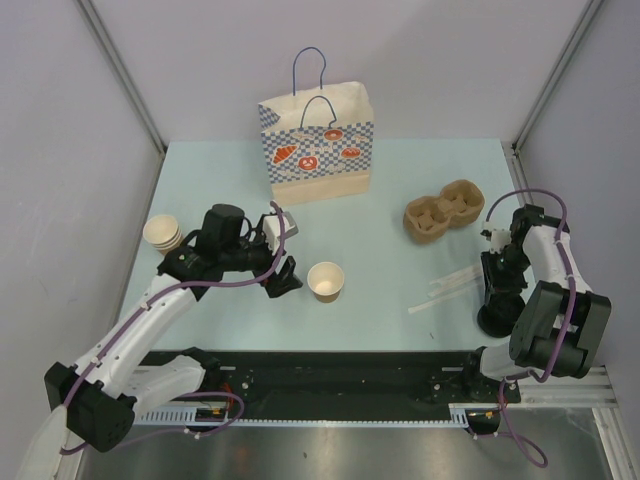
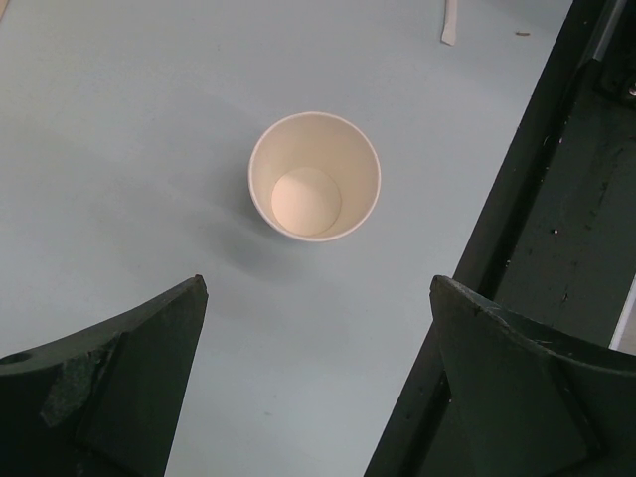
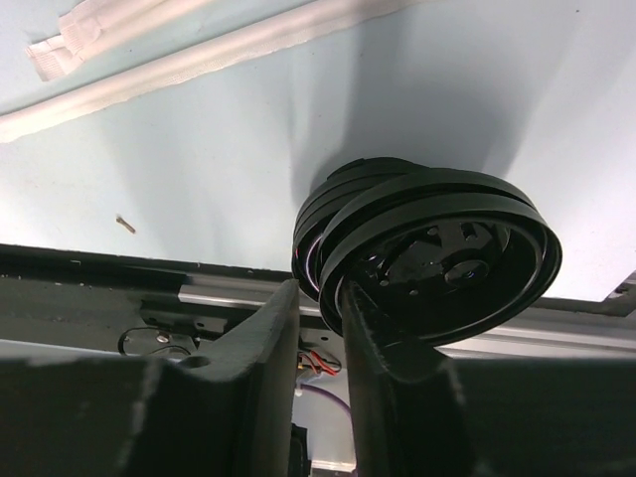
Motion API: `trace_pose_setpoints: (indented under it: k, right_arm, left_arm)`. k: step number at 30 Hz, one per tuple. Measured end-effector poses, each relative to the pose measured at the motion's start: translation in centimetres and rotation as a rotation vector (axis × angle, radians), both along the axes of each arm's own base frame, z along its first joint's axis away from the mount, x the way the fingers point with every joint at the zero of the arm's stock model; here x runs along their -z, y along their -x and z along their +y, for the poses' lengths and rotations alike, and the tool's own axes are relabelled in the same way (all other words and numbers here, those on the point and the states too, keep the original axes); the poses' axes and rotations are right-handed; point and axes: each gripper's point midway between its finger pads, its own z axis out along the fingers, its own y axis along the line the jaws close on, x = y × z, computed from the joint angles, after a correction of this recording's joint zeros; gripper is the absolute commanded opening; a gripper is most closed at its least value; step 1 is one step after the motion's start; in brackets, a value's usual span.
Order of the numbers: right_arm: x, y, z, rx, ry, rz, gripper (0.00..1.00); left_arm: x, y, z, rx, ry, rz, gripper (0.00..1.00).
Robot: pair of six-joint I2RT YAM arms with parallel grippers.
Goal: Pack the takeout coffee
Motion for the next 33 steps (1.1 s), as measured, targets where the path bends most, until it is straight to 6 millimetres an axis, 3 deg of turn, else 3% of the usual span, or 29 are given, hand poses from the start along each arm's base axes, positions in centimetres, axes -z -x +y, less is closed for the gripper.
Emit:
trace_pose_setpoints:
  k: [5, 9, 21, 27, 33]
  right_arm:
    - [0.1, 0.1, 0.0, 0.007, 0.003, 0.004, 0.17]
    - [0.1, 0.2, 0.0, 0.012, 0.006, 0.009, 0.0]
    - [-2.2, 2.0, -0.8, 0.019, 0.027, -0.061, 0.0]
    - [-3.4, 3.1, 0.1, -0.031, -0.01, -0.106, 0.0]
    - [-3.7, 3.2, 1.6, -0.051, -0.101, -0.124, 0.0]
  left_arm:
    - [0.1, 0.0, 0.0, 0.0, -0.001, 0.001, 0.99]
    - [0.3, 0.0, 0.0, 0.0, -0.004, 0.007, 0.99]
    - [1.0, -0.1, -0.1, 0.0, -0.016, 0.03, 0.99]
    - [1.7, -0.3, -0.3, 0.002, -0.026, 0.057, 0.99]
    - [1.4, -0.9, -3.0, 0.038, 0.055, 0.163, 0.92]
